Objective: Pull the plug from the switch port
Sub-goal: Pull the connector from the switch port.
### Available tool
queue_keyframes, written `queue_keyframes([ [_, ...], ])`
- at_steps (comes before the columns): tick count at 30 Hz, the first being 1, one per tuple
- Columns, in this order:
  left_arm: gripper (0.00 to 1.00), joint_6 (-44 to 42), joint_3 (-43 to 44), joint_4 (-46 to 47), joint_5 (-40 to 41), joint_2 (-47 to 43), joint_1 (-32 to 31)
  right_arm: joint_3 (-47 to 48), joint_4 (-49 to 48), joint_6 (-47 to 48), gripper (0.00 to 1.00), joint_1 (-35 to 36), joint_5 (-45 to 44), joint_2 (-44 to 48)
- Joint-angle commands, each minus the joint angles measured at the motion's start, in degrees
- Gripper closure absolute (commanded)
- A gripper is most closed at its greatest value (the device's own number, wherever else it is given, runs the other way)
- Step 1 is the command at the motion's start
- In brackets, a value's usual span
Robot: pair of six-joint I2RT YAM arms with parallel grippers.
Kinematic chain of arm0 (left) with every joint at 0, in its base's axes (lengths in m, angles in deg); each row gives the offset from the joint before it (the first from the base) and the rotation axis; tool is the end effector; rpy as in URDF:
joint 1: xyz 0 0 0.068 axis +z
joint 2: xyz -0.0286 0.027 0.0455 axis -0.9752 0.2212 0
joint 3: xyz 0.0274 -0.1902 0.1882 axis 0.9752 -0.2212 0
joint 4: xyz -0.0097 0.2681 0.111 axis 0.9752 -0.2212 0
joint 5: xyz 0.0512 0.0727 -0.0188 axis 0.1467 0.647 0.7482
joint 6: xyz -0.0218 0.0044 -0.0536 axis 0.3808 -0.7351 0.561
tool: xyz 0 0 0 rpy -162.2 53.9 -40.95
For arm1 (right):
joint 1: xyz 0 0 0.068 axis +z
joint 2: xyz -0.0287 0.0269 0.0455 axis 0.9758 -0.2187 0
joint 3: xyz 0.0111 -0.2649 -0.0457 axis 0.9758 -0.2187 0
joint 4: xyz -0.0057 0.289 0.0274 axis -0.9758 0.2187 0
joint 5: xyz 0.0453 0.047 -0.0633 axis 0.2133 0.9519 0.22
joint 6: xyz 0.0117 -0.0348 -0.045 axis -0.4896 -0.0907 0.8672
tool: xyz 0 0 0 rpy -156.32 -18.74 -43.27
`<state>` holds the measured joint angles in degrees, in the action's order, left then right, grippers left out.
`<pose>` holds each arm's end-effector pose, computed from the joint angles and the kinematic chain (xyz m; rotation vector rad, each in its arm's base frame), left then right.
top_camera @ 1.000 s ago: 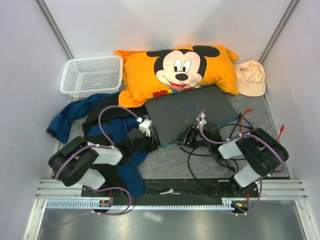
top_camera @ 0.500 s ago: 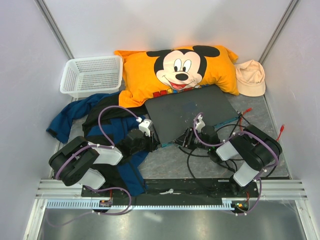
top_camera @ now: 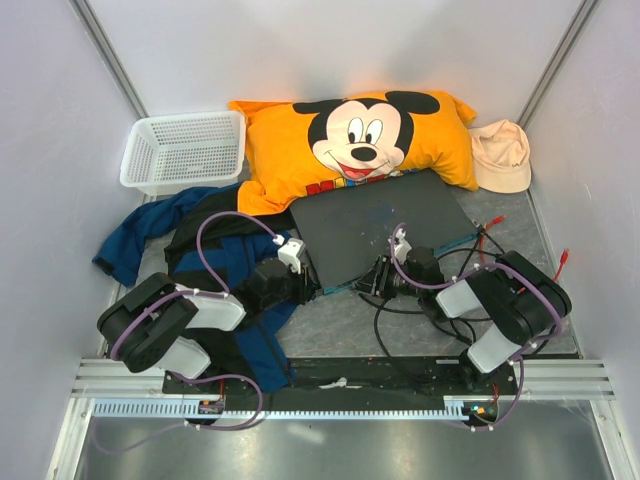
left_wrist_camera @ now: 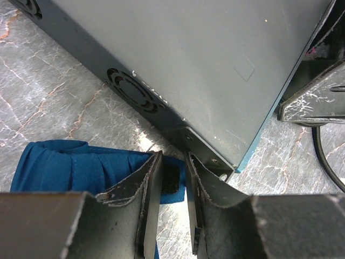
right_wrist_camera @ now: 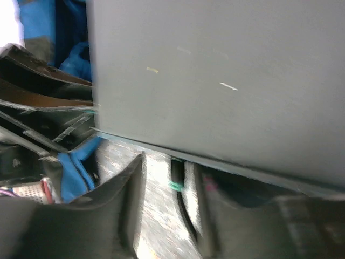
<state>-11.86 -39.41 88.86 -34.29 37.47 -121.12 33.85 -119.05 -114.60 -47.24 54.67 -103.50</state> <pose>0.1860 -0.1810 0.0876 0.3609 2.1524 -0.7598 0.2124 0.1454 0.0675 0.0268 2.2779 1.2833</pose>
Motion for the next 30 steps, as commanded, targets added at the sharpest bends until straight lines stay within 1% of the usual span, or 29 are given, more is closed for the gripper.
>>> queue_keyframes([
  [1, 0.65, 1.29, 1.23, 2.09, -6.68, 2.21, -3.21, -2.80, 13.48, 3.80, 0.59, -1.65, 1.85, -0.66],
  [6, 0.64, 1.38, 1.58, 2.01, -6.94, 2.65, -3.21, -0.44, 12.52, 2.93, 0.59, -2.00, 0.27, -5.31],
  [7, 0.64, 1.29, 1.58, 2.01, -7.03, 2.48, -3.21, 0.10, 10.00, 1.09, 0.59, -2.09, 0.35, -6.27],
  [10, 0.64, 1.29, 1.40, 2.01, -6.94, 2.39, -3.21, 2.47, 7.08, -1.73, 0.59, -2.01, 0.62, -8.48],
  [12, 0.64, 1.20, 1.49, 2.09, -6.94, 2.65, -3.21, 3.09, 7.07, -4.46, 0.60, -2.09, -0.35, -9.27],
  [15, 0.64, 1.29, 1.66, 2.09, -6.68, 2.83, -3.21, 2.74, 8.56, -3.94, 0.63, -2.00, -1.83, -8.75],
  [17, 0.64, 1.64, 1.93, 2.09, -6.68, 3.09, -3.21, 3.52, 12.94, -2.80, 0.66, -2.00, -3.07, -8.48],
  [19, 0.64, 2.52, 2.19, 1.83, -6.68, 3.27, -3.21, 3.62, 18.63, -6.29, 0.64, -2.09, -6.93, -8.48],
  [20, 0.64, 2.78, 2.28, 1.74, -6.77, 3.35, -3.21, 4.05, 20.15, -9.27, 0.58, -2.18, -7.81, -8.74],
  [21, 0.64, 3.22, 2.28, 1.74, -6.94, 3.70, -3.21, 4.40, 22.26, -10.69, 0.55, -2.09, -9.04, -8.75],
  [22, 0.64, 3.31, 2.37, 1.83, -7.29, 3.88, -3.30, 4.67, 22.54, -12.01, 0.53, -2.01, -9.14, -9.35],
  [24, 0.64, 3.49, 2.28, 1.92, -7.30, 4.58, -3.30, 5.37, 20.53, -14.38, 0.53, -2.00, -9.14, -9.89],
  [25, 0.64, 3.31, 2.37, 1.92, -7.47, 4.67, -3.30, 5.55, 19.56, -14.57, 0.57, -2.00, -8.96, -10.50],
  [26, 0.64, 3.31, 2.37, 1.92, -7.30, 4.76, -3.30, 5.72, 18.33, -14.48, 0.68, -1.83, -8.88, -10.68],
  [28, 0.64, 3.40, 2.37, 1.83, -7.47, 4.85, -3.30, 6.16, 19.37, -14.48, 0.83, -1.83, -9.92, -11.12],
  [29, 0.64, 3.49, 2.46, 1.83, -7.47, 4.94, -3.30, 6.17, 19.64, -14.40, 0.96, -1.92, -10.36, -11.12],
  [30, 0.64, 3.84, 2.54, 1.74, -7.73, 5.11, -3.30, 6.34, 20.94, -14.39, 0.99, -2.09, -10.80, -11.12],
])
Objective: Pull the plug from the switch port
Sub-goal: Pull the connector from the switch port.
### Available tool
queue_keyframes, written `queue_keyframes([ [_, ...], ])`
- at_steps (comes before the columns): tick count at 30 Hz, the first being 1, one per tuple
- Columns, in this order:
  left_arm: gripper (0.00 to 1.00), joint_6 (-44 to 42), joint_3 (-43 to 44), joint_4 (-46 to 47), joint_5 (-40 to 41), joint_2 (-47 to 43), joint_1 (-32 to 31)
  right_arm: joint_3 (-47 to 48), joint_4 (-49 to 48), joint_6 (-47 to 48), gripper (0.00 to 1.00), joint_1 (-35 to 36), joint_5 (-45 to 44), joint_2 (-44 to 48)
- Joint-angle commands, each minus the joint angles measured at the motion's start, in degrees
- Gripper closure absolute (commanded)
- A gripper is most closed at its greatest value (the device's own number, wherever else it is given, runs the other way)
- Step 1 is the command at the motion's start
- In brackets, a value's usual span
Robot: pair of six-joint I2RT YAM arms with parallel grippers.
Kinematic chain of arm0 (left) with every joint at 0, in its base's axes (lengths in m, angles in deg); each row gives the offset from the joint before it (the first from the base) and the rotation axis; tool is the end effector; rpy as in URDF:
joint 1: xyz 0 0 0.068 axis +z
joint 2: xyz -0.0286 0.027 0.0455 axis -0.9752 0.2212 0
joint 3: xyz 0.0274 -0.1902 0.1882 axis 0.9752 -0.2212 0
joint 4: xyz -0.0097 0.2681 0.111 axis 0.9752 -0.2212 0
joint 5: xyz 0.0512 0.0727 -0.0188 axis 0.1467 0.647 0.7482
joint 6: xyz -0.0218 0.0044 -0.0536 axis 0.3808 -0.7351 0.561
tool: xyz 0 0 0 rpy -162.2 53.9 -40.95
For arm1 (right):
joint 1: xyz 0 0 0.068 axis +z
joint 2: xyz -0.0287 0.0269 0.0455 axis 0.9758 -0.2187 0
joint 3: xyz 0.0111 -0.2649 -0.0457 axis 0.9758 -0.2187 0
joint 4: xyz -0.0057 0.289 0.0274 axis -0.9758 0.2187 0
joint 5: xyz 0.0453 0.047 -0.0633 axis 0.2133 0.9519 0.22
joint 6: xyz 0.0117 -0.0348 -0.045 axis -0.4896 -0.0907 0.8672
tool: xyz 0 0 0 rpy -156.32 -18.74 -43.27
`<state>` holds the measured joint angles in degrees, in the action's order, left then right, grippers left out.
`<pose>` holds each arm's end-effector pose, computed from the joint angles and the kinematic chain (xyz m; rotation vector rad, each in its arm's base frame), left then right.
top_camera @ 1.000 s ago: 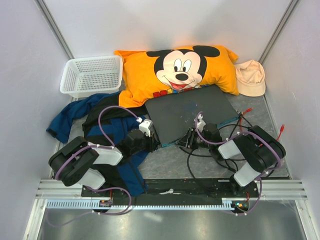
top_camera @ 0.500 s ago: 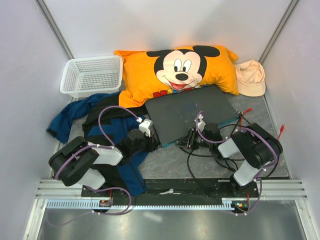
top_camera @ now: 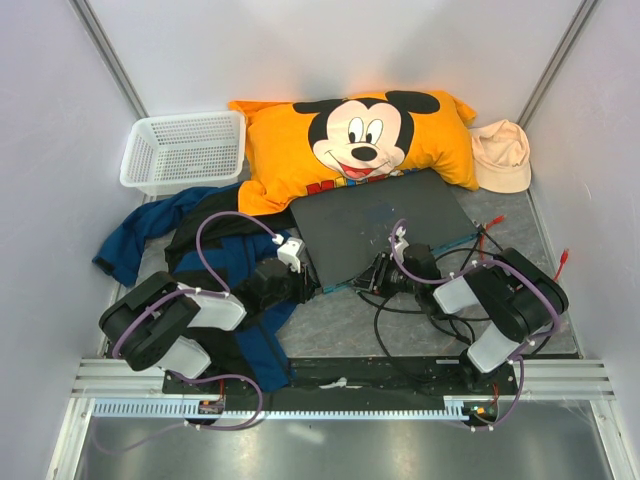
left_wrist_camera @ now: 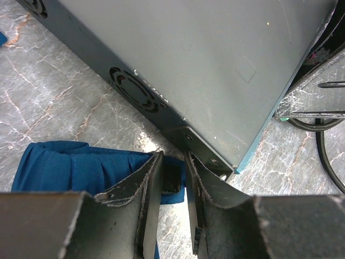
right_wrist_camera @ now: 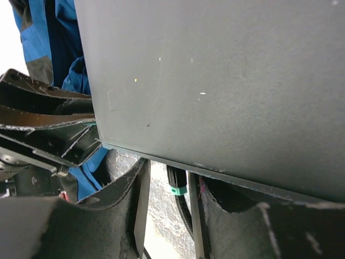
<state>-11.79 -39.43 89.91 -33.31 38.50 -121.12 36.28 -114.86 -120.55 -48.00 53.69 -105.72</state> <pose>0.1869 -0.1809 0.0851 0.3483 2.1504 -0.7438 0.2211 0.1456 0.0603 0.2047 2.3648 1.2835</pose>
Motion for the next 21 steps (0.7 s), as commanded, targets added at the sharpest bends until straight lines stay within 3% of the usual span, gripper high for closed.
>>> queue_keyframes([
  [1, 0.64, 4.04, 2.65, 0.61, -8.72, 4.17, -3.38, 4.00, 17.11, -8.45, 1.00, -1.50, -10.17, -9.06],
  [5, 0.64, 4.48, 3.09, 0.08, -9.33, 4.61, -3.65, 3.65, 18.69, -8.63, 0.99, -1.86, -10.88, -9.24],
  [9, 0.64, 4.39, 3.18, -0.18, -9.33, 4.70, -3.74, 4.88, 29.83, -6.79, 1.00, -2.03, -14.04, -8.54],
  [13, 0.64, 4.48, 3.62, -1.06, -9.51, 4.35, -3.74, 5.06, 34.51, -6.52, 1.00, -2.47, -16.76, -6.35],
  [16, 0.64, 4.74, 4.32, -2.55, -9.86, 3.91, -3.74, 8.21, 40.56, -1.09, 1.00, -0.63, -23.42, -2.06],
  [17, 0.64, 4.92, 4.50, -2.82, -9.77, 3.74, -3.74, 9.09, 38.14, 7.20, 1.00, 1.29, -24.58, -0.21],
  [18, 0.64, 5.00, 4.67, -3.08, -9.86, 3.73, -3.74, 8.93, 37.07, 9.54, 1.00, 2.35, -29.64, 4.08],
  [21, 0.64, 5.01, 6.17, -5.10, -10.65, 4.00, -4.00, 7.87, 40.04, 8.35, 1.00, 1.75, -29.78, 5.61],
])
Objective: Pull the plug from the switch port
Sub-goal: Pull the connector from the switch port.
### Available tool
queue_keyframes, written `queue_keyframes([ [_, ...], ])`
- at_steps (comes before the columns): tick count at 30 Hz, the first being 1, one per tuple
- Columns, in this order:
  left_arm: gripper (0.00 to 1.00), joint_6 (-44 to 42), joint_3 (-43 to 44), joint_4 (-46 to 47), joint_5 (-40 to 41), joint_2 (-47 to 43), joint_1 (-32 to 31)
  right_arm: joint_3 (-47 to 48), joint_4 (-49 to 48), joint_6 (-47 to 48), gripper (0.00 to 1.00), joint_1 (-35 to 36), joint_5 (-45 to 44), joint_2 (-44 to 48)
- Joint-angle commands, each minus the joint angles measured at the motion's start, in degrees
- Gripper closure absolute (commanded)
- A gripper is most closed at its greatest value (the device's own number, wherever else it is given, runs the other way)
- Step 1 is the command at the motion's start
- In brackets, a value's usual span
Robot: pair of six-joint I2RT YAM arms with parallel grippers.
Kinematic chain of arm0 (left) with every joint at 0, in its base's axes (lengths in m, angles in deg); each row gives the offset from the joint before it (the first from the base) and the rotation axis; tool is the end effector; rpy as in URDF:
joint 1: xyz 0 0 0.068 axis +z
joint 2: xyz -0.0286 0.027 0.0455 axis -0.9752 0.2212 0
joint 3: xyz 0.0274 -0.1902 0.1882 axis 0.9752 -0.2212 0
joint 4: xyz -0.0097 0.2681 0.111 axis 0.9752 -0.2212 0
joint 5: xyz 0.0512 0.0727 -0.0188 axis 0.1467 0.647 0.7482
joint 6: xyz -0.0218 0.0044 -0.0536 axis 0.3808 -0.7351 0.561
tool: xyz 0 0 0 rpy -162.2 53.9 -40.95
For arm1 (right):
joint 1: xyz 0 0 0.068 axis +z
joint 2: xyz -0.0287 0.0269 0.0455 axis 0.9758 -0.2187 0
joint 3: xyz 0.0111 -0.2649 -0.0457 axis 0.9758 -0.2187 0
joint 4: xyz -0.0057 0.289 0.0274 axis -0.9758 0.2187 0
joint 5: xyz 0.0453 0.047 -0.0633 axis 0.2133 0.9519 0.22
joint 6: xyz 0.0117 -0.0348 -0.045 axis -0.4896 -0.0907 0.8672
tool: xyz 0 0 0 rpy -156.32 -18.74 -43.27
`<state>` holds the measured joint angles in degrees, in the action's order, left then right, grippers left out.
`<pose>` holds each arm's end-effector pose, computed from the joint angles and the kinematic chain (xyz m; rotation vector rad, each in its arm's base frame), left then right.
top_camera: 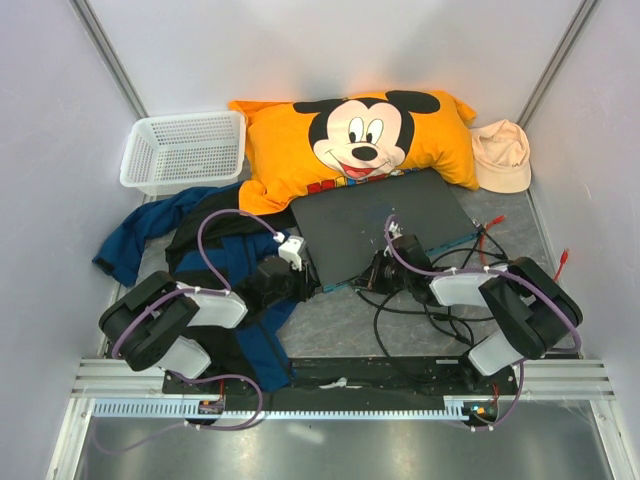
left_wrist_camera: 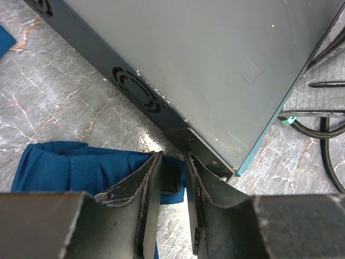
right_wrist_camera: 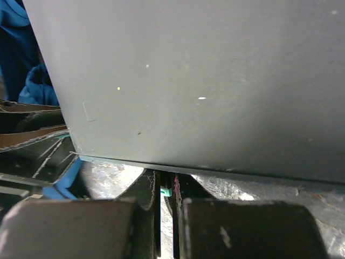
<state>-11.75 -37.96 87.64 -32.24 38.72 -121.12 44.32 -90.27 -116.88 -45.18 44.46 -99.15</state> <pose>0.1910 -0.1837 0.0870 0.3378 2.1653 -0.7170 0.2341 0.1619 0.0839 0.2308 2.5014 1.0242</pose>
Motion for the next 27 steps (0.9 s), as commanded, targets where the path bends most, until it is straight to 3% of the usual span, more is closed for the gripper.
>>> queue_keyframes([
  [1, 0.64, 4.96, 5.58, -3.44, -11.81, 4.04, -4.09, -1.74, 15.64, 4.14, 1.00, -1.51, -19.51, -0.53],
  [7, 0.64, 2.51, 7.87, -6.17, -10.67, 5.71, -4.35, 0.69, 23.62, 5.90, 1.00, -2.99, -15.82, -4.65],
  [12, 0.64, 0.66, 7.78, -5.48, -10.40, 4.84, -4.35, 6.15, 32.07, 9.40, 1.00, -4.41, -9.84, -13.52],
  [18, 0.64, 0.13, 6.90, 0.23, -8.56, -0.08, -4.35, 7.47, 38.57, 10.29, 1.00, -3.89, -6.51, -13.35],
  [27, 0.64, -1.81, 9.28, -3.19, -8.91, -3.68, -4.35, 9.32, 43.59, 12.31, 1.00, -2.39, -3.50, -13.80],
])
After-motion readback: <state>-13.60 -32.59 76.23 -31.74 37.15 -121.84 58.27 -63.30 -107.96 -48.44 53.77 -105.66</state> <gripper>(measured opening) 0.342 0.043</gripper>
